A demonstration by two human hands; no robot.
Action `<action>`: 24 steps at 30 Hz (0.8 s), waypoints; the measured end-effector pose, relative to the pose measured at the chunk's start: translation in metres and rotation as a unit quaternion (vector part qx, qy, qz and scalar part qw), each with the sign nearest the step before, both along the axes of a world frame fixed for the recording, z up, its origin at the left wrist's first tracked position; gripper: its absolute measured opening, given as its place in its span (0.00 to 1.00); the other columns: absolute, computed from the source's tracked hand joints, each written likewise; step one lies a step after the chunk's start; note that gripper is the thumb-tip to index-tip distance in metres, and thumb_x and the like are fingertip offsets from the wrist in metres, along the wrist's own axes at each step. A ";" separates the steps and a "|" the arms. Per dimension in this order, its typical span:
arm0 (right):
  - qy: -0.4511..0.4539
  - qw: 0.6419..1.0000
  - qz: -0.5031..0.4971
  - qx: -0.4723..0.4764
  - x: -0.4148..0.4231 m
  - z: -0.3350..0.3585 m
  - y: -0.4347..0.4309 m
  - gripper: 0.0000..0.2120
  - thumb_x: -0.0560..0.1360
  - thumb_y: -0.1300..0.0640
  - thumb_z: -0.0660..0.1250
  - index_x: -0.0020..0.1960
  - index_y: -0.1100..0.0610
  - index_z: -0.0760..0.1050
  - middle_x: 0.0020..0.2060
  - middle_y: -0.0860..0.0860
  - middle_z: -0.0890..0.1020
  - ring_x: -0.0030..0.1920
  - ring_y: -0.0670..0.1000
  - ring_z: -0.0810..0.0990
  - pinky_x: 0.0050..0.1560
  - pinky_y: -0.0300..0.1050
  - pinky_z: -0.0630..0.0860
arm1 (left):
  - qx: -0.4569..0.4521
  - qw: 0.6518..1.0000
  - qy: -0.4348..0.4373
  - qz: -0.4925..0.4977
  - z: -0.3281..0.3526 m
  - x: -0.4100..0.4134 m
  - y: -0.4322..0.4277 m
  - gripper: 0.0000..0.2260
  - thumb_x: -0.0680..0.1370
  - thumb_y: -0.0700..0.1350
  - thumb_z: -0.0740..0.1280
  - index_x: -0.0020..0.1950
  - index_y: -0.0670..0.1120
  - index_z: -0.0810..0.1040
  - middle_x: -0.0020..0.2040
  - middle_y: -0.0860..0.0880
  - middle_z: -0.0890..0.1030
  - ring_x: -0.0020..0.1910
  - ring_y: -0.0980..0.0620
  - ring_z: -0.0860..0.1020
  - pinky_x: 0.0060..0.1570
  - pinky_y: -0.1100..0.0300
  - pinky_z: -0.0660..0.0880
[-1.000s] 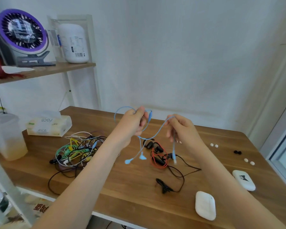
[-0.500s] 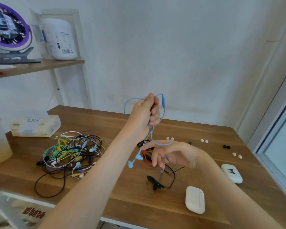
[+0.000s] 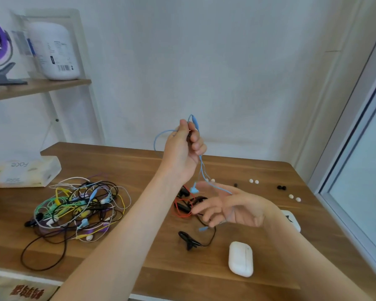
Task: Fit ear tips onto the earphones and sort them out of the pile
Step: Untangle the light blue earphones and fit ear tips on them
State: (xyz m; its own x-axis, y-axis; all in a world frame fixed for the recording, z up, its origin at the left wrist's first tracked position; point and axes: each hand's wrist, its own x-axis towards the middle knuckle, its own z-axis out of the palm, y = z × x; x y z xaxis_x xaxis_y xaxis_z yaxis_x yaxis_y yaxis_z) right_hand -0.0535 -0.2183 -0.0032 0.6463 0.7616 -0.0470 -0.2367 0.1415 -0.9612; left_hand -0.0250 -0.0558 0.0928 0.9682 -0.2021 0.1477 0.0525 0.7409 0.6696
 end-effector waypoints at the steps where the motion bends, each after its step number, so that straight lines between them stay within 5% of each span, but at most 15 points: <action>1: 0.010 0.998 0.008 0.058 0.001 -0.002 -0.001 0.37 0.72 0.58 0.72 0.76 0.55 0.57 0.64 0.69 0.72 0.55 0.58 0.79 0.56 0.52 0.77 | -0.006 1.000 0.005 -0.005 -0.002 0.000 -0.003 0.17 0.84 0.49 0.52 0.38 0.45 0.68 0.24 0.52 0.65 0.19 0.57 0.61 0.20 0.66 0.60; 4: 0.047 0.978 0.023 0.202 0.005 -0.003 -0.003 0.43 0.72 0.49 0.73 0.77 0.52 0.52 0.70 0.69 0.65 0.63 0.62 0.75 0.62 0.59 0.73 | -0.018 1.000 0.020 -0.017 -0.006 0.002 -0.008 0.18 0.84 0.49 0.52 0.38 0.45 0.68 0.24 0.52 0.65 0.19 0.57 0.61 0.19 0.66 0.61; 8: 0.080 0.968 0.000 0.239 0.006 0.000 -0.008 0.44 0.68 0.38 0.71 0.76 0.56 0.59 0.71 0.68 0.64 0.68 0.64 0.71 0.66 0.61 0.69 | -0.022 0.999 0.033 -0.024 -0.010 0.003 -0.010 0.18 0.84 0.49 0.52 0.38 0.45 0.69 0.24 0.52 0.65 0.19 0.57 0.62 0.19 0.66 0.61; 15: 0.040 0.967 -0.146 0.205 0.002 0.004 0.004 0.32 0.72 0.48 0.72 0.71 0.60 0.68 0.70 0.61 0.70 0.71 0.60 0.68 0.65 0.54 0.73 | -0.019 0.998 0.039 -0.054 -0.018 0.000 -0.008 0.17 0.84 0.49 0.53 0.39 0.45 0.71 0.26 0.51 0.67 0.21 0.56 0.63 0.22 0.65 0.62; 18: 0.023 0.951 -0.238 0.196 0.003 0.007 0.010 0.26 0.74 0.50 0.68 0.69 0.60 0.71 0.59 0.53 0.79 0.55 0.50 0.79 0.52 0.42 0.77 | 0.015 0.997 0.022 -0.072 -0.024 -0.001 0.000 0.15 0.84 0.48 0.54 0.41 0.44 0.71 0.27 0.51 0.69 0.24 0.54 0.67 0.25 0.64 0.67; 21: 0.041 0.916 -0.336 0.217 0.008 0.006 0.013 0.13 0.75 0.59 0.61 0.58 0.58 0.75 0.43 0.49 0.81 0.32 0.44 0.70 0.33 0.35 0.70 | 0.148 0.988 -0.027 -0.036 -0.030 -0.002 0.010 0.14 0.84 0.44 0.54 0.45 0.43 0.75 0.31 0.50 0.75 0.34 0.52 0.77 0.35 0.62 0.76; 24: 0.048 0.905 -0.373 0.201 0.012 0.002 0.013 0.09 0.72 0.63 0.63 0.52 0.57 0.74 0.34 0.47 0.78 0.29 0.44 0.67 0.30 0.36 0.65 | 0.342 0.937 -0.065 -0.003 -0.038 -0.002 0.026 0.12 0.84 0.43 0.55 0.50 0.42 0.77 0.40 0.49 0.81 0.42 0.53 0.81 0.45 0.61 0.79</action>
State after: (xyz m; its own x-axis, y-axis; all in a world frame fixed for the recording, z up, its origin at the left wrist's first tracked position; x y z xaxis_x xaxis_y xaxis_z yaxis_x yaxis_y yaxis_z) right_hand -0.0412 -0.2053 -0.0008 0.9950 0.0836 0.0548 -0.0101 0.6299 -0.7766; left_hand -0.0275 -0.0302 0.0549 0.9493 -0.2988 0.0980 -0.0596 0.1349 0.9891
